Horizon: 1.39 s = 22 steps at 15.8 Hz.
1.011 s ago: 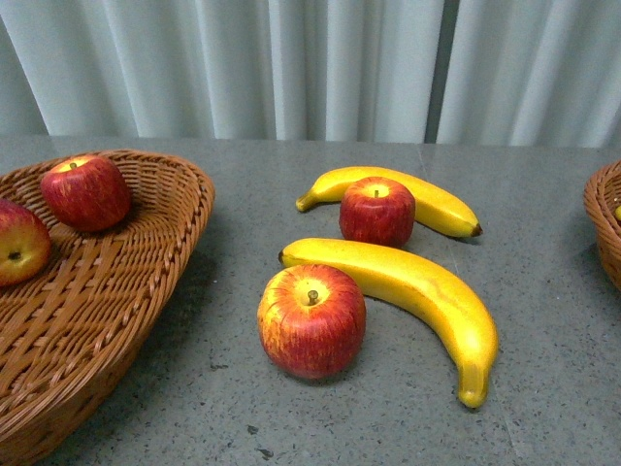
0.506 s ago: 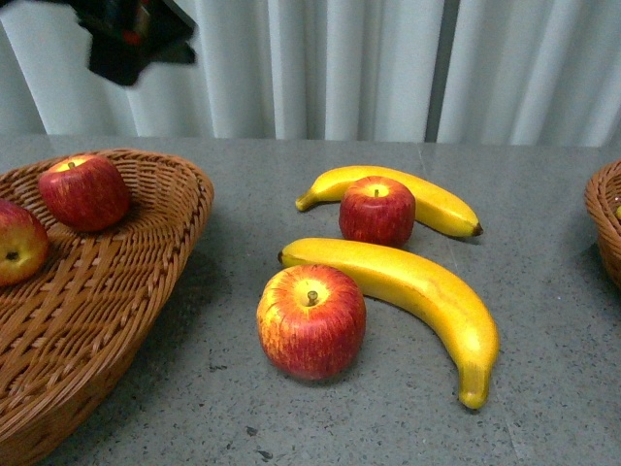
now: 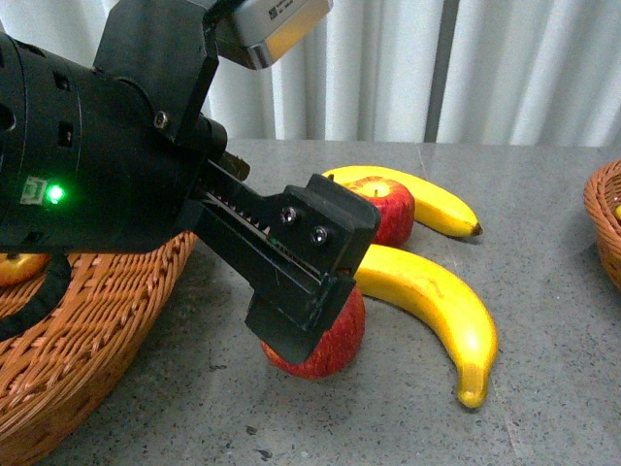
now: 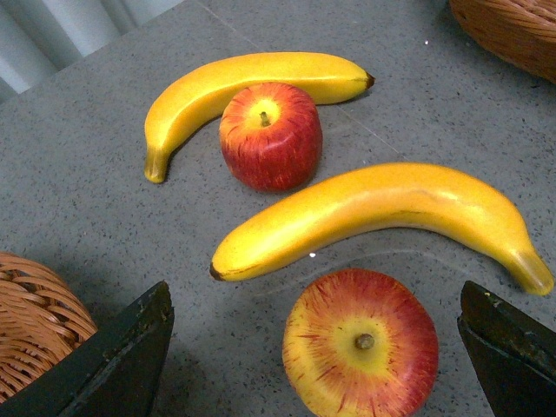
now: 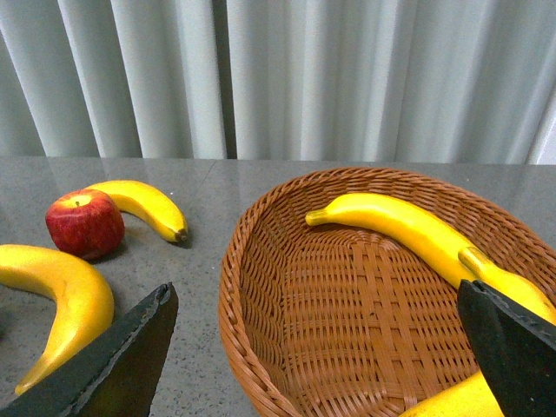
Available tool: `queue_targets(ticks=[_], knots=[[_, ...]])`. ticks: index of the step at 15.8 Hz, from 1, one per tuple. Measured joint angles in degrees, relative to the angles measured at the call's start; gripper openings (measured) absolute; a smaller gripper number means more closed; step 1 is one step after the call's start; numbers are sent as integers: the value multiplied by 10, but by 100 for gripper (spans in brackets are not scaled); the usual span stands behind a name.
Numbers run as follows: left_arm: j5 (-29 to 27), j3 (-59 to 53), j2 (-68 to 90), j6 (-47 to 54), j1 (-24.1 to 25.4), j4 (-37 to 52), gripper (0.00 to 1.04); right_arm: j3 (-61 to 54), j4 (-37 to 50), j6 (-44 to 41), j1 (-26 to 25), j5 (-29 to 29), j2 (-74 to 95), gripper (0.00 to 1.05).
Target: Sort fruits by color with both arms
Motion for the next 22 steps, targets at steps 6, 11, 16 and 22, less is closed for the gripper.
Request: queue_targets(ticks=[6,11,16,22], knots=[[31,8,77,-15,13,34,98,0,0,0,0,0,0,98],[47,21,115,-13,-2,36,98,0,0,0,0,0,0,98],[49,26,140,-12,-7,28,98,0,0,0,0,0,0,98],[45,27,136,-8,-4,23,67,0,0,0,0,0,0,98]])
